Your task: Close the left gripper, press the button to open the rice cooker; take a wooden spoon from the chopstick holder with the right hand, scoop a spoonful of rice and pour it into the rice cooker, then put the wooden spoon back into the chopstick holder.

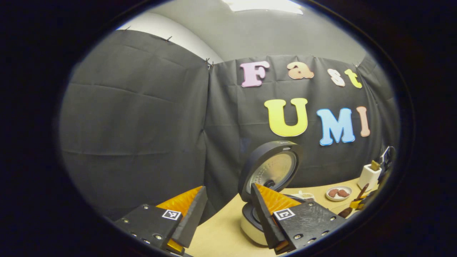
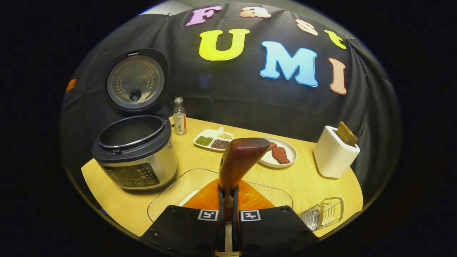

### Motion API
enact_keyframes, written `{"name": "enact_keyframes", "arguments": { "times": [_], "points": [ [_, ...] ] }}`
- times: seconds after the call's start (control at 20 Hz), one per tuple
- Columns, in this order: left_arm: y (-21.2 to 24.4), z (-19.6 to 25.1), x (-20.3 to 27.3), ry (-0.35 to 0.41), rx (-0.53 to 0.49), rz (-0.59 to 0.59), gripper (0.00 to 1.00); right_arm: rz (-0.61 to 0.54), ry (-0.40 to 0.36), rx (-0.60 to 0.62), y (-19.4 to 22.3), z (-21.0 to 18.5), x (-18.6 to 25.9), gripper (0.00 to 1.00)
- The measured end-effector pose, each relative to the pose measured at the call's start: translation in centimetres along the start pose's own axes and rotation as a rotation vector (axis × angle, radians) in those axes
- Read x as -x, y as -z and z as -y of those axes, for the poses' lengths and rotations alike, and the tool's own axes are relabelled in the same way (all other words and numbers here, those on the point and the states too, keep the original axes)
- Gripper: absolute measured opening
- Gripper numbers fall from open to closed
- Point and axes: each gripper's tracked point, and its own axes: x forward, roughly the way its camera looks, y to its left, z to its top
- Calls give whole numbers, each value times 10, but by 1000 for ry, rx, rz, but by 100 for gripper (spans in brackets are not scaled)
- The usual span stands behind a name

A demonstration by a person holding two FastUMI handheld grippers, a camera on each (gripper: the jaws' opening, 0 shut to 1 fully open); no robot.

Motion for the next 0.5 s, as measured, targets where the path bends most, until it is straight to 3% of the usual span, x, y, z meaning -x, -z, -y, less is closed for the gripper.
{"name": "enact_keyframes", "arguments": {
  "times": [0.3, 0.5],
  "points": [
    [2, 3, 0, 2, 9, -7, 77, -8, -79, -12, 6, -32, 3, 9],
    [1, 9, 2, 12, 6, -4, 77, -41, -132, -141, 9, -39, 6, 8]
  ]
}}
